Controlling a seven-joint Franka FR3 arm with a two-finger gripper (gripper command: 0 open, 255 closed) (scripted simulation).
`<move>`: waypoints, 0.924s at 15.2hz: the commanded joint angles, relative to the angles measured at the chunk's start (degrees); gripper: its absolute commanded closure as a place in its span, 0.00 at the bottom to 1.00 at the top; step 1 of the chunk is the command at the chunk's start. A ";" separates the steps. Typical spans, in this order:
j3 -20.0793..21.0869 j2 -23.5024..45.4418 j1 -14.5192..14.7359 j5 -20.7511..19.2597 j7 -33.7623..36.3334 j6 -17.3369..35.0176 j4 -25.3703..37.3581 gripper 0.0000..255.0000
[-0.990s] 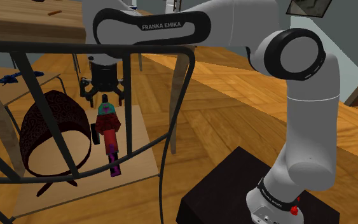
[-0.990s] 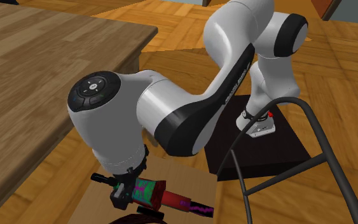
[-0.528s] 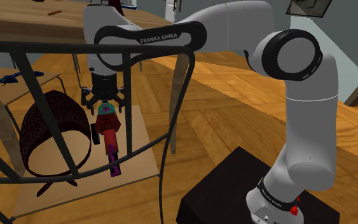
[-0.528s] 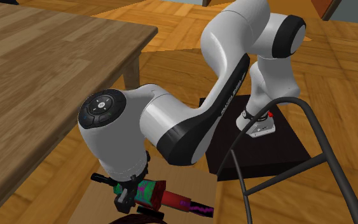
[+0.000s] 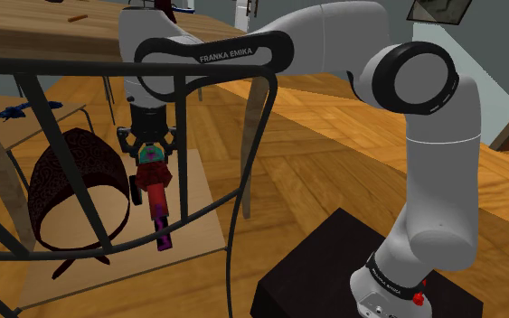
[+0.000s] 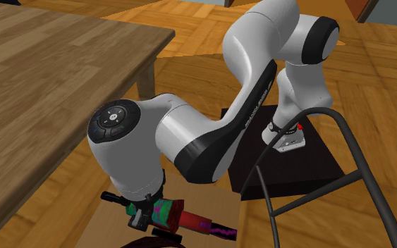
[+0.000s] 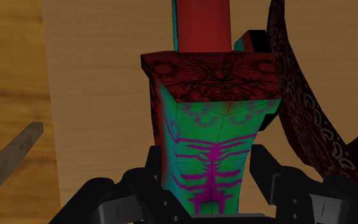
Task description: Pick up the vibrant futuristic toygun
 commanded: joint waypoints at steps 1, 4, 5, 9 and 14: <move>0.01 0.02 0.01 0.01 0.00 0.01 -0.01 1.00; 0.05 -0.06 0.04 0.07 -0.07 -0.70 0.64 1.00; 0.09 -0.16 0.09 0.14 -0.12 -1.42 1.26 1.00; 0.22 -0.38 0.34 0.32 -0.28 -4.38 4.06 1.00; 0.34 -0.32 0.81 0.39 -0.42 -8.27 8.06 1.00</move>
